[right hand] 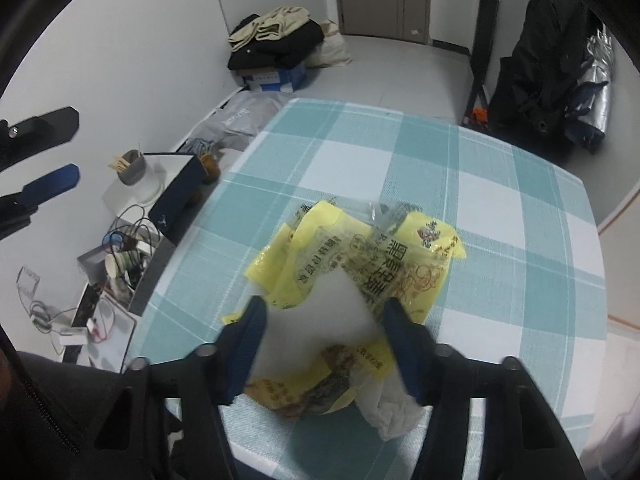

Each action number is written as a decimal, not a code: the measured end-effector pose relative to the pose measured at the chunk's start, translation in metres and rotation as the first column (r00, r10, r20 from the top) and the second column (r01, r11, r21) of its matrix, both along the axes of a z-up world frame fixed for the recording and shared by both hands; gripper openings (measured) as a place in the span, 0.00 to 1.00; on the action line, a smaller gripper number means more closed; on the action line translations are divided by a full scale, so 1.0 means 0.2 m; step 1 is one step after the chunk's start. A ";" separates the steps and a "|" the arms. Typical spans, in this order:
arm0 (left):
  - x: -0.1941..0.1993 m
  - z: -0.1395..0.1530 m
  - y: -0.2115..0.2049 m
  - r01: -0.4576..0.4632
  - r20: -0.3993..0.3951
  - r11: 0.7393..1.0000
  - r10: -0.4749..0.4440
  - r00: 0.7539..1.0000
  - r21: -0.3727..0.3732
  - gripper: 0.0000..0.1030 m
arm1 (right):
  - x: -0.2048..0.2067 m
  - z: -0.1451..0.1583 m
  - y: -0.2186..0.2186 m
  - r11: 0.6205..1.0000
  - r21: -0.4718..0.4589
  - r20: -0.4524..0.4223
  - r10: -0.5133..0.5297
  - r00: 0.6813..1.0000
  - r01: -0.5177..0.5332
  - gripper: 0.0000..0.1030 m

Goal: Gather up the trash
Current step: 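Grasp the white bubble wrap from the pile with the right tool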

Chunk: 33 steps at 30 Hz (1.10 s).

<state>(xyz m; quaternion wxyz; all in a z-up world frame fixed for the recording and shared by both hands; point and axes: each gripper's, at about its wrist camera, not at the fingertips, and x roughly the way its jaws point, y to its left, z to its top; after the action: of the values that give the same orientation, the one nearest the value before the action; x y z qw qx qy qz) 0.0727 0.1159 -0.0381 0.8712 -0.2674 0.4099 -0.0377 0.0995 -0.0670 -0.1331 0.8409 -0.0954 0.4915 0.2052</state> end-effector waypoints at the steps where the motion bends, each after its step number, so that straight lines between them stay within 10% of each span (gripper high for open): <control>1: 0.00 0.00 0.00 -0.001 -0.001 1.000 0.001 1.000 0.002 0.66 | 0.00 0.00 0.00 1.000 0.005 0.005 -0.001 1.000 0.001 0.51; 33: 0.01 -0.09 -0.09 0.043 -0.068 0.994 -0.037 0.997 0.097 0.66 | -0.05 0.10 -0.27 0.956 0.287 0.041 -0.078 0.996 0.063 0.27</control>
<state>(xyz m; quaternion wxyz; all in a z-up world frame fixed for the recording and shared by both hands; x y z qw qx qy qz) 0.0751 0.0975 -0.0557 0.8684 -0.2171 0.4450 -0.0262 0.0892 -0.1200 -0.1121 0.8651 0.0392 0.4379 0.2415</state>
